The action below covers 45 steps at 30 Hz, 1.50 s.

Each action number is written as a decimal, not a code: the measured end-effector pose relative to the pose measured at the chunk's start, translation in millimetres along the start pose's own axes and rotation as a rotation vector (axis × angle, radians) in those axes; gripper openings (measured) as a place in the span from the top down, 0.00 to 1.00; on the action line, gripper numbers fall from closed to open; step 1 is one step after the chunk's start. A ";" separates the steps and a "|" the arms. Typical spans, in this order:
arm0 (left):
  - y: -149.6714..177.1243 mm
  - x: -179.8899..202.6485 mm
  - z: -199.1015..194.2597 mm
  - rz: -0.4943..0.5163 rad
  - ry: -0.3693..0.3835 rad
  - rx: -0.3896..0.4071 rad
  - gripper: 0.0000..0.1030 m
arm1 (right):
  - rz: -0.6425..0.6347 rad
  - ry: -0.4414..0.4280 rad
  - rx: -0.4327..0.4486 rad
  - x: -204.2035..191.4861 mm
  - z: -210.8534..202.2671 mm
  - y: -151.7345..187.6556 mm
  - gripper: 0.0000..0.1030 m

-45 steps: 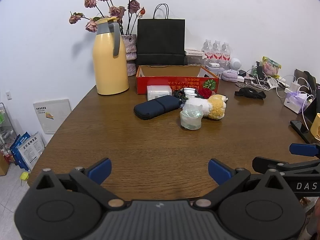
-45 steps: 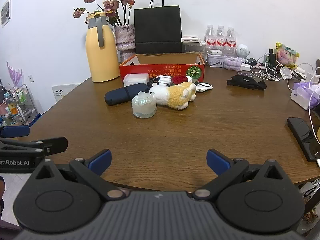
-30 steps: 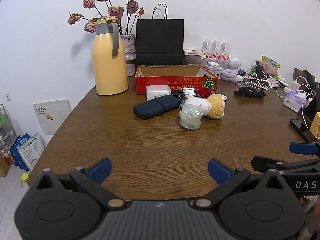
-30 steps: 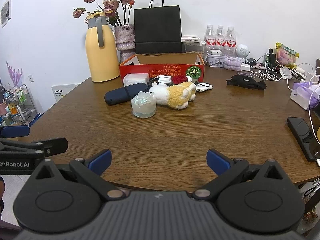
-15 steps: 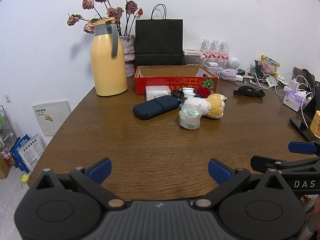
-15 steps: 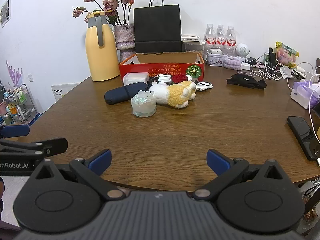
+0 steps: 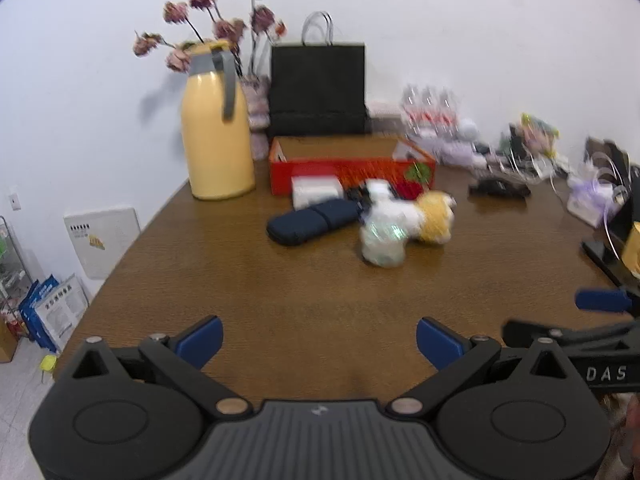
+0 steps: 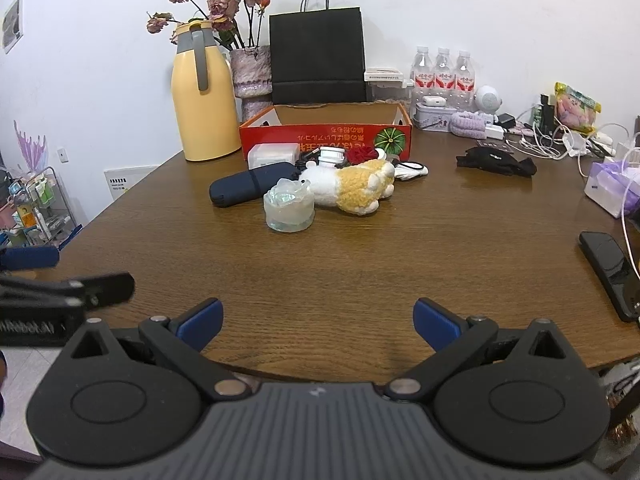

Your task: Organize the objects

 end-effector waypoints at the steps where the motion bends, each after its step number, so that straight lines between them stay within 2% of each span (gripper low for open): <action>1: 0.9 -3.7 4.2 -0.011 -0.014 0.015 0.00 | 0.004 0.011 0.004 2.0 5.1 0.6 0.00; 3: 3.8 -11.3 15.7 -0.045 -0.030 0.027 0.00 | 0.017 0.036 -0.008 6.3 21.2 1.3 0.00; 5: 8.5 -15.9 29.9 -0.064 -0.015 0.010 0.00 | 0.037 0.041 -0.031 10.3 38.6 1.3 0.00; 7: 11.3 -19.5 48.2 -0.061 -0.004 -0.020 0.02 | 0.045 0.013 -0.043 12.5 53.5 0.9 0.00; 10: 5.3 -26.8 73.2 -0.052 -0.007 -0.018 0.03 | 0.052 -0.019 -0.050 17.3 73.8 -8.2 0.00; 14: -25.4 -35.6 111.8 -0.022 -0.021 0.040 0.03 | 0.183 -0.006 0.154 46.2 89.5 -43.7 0.00; 16: -43.1 -35.6 138.2 0.010 0.051 0.054 0.06 | 0.159 -0.019 0.164 56.3 110.3 -62.7 0.00; 18: -60.7 -34.4 167.8 0.034 0.167 0.044 0.07 | 0.066 -0.013 0.100 55.5 132.6 -75.6 0.00; 19: -68.5 -33.3 182.7 0.055 0.193 0.036 0.07 | 0.003 -0.010 0.091 53.1 142.4 -82.0 0.00; 21: -82.6 -29.0 210.5 0.112 0.199 0.034 0.09 | -0.086 -0.013 0.141 49.6 151.5 -93.9 0.00; 23: -94.4 -23.8 235.1 0.170 0.218 0.023 0.09 | -0.101 -0.002 0.158 48.7 164.5 -109.6 0.00; 25: -100.8 -19.9 256.8 0.182 0.225 -0.021 0.09 | -0.052 0.023 0.132 50.2 184.0 -124.2 0.00; 27: -106.0 -16.0 276.6 0.184 0.230 -0.016 0.07 | 0.029 0.015 0.115 47.9 202.8 -131.1 0.00; 28: -105.6 -15.1 286.6 0.195 0.223 -0.030 0.10 | 0.064 0.006 0.115 45.2 213.2 -131.9 0.00; 29: -102.7 -15.8 297.1 0.189 0.193 -0.071 0.08 | 0.089 0.012 0.113 46.3 220.3 -131.2 0.00; 30: -102.1 -17.9 297.4 0.152 0.193 -0.093 0.10 | 0.111 0.034 0.095 46.6 232.2 -128.6 0.00; 32: -97.5 -20.8 282.8 0.086 0.197 -0.137 0.16 | 0.115 0.046 0.051 48.1 243.6 -119.8 0.09; 34: -90.4 -20.9 264.7 0.083 0.249 -0.166 0.16 | 0.082 0.054 0.053 53.3 236.9 -115.0 0.10; 36: -83.8 -18.8 255.0 0.089 0.276 -0.184 0.16 | 0.035 0.119 0.066 65.3 224.9 -114.3 0.15; 38: -85.3 -15.0 260.5 0.118 0.254 -0.182 0.16 | 0.062 0.122 0.057 76.9 222.9 -116.9 0.40; 39: -87.0 -14.6 268.6 0.116 0.239 -0.187 0.15 | 0.080 0.115 0.049 81.1 225.1 -118.4 0.45; 41: -88.1 -13.9 288.4 0.075 0.205 -0.241 0.15 | 0.090 0.124 0.029 84.8 231.1 -119.8 0.44; 44: -91.8 -8.6 300.8 0.074 0.181 -0.240 0.16 | 0.073 0.126 0.018 81.7 231.0 -118.0 0.38; 45: -92.7 -6.4 302.0 0.069 0.174 -0.234 0.19 | 0.056 0.124 0.017 80.0 229.4 -115.6 0.38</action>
Point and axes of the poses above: each gripper's, at about its wrist camera, not at the fingertips, and z roughly the way its jaws point, x to its right, y to its underside, the point moved 5 cm from there along z, roughly the way its jaws point, and after that the axes turned 2 degrees about z, right-handed, at the moved point
